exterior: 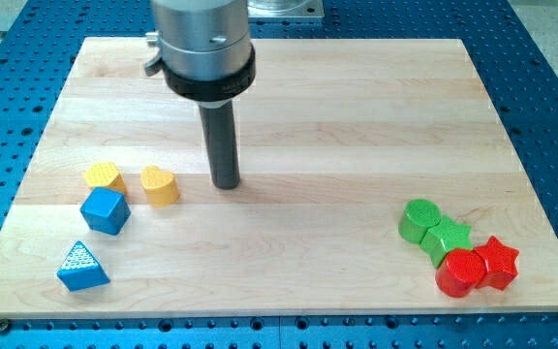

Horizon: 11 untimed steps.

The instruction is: Push the hexagon into the yellow heart

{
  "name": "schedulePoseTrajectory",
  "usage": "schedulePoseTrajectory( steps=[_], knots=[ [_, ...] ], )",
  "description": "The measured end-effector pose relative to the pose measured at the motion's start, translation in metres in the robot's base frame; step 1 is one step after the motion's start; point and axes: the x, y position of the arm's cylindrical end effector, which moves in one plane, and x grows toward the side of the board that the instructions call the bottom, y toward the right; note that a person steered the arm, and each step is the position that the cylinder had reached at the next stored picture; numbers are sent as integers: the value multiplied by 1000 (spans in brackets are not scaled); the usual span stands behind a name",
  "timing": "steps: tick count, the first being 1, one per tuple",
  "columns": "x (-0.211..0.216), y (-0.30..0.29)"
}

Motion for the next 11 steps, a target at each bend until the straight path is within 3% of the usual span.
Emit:
schedulePoseTrajectory(
  steps=[2,4,5,7,10,11],
  knots=[
    [-78,-57],
    [-79,-180],
    [-55,-193],
    [-2,-195],
    [-2,-95],
    [-3,-105]
  ],
)
